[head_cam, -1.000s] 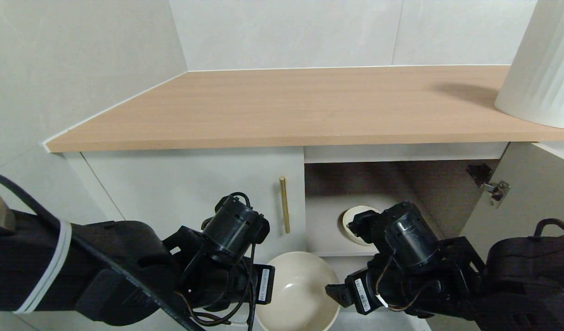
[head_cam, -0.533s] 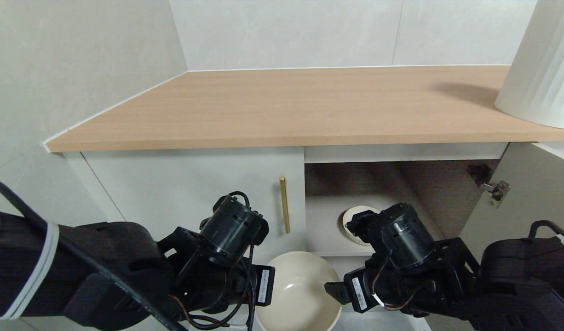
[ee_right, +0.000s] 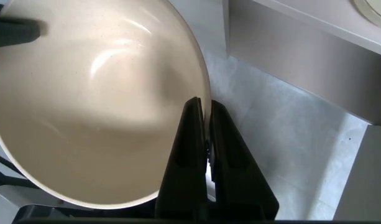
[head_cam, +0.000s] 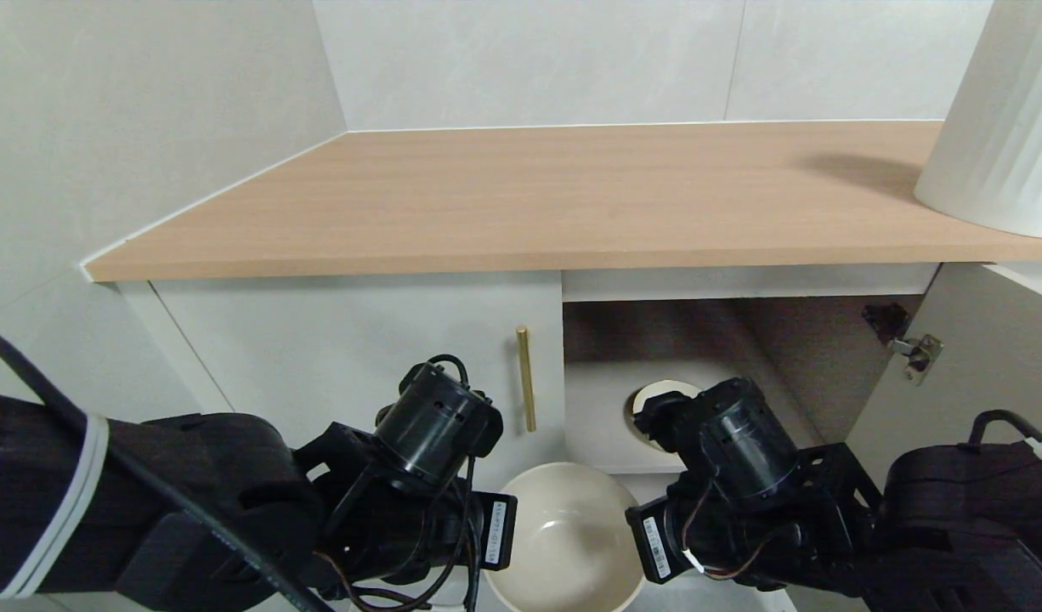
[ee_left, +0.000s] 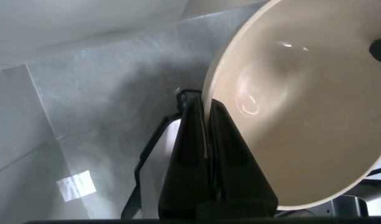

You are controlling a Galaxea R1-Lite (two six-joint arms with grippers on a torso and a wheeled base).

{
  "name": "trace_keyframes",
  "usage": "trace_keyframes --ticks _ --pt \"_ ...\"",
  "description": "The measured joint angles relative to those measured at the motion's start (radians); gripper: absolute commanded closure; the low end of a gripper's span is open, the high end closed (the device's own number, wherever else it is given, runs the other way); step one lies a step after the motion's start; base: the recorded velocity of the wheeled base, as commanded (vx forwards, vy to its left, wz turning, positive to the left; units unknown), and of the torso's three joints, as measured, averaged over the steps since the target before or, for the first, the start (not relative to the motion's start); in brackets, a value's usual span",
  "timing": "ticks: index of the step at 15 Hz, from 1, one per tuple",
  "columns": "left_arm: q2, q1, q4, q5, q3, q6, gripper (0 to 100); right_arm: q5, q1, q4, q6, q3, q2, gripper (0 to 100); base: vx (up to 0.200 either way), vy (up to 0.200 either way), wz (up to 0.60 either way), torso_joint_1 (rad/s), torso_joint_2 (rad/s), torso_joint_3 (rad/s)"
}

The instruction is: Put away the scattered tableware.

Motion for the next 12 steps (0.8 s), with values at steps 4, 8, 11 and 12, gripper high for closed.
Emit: trace_keyframes --ticks 4,8,11,12 --pt "0.000 0.000 0.001 0.004 -0.001 -0.002 100 -0.001 0.000 0.002 -0.001 0.001 0.000 100 0.000 0.000 0.00 0.000 0.00 0.000" --pt "0.001 0.000 0.006 0.006 0.000 -0.001 0 -0.006 -0.001 0.005 -0.002 0.003 0.000 100 0.000 0.000 0.00 0.000 0.00 0.000" --pt "0.002 0.002 0.011 0.012 0.000 -0.002 0 -0.011 -0.002 0.013 -0.003 0.004 0.001 100 0.000 0.000 0.00 0.000 0.00 0.000" --pt "0.002 0.001 0.010 0.011 0.000 -0.003 0 -0.009 -0.001 0.010 -0.003 0.003 0.003 100 0.000 0.000 0.00 0.000 0.00 0.000"
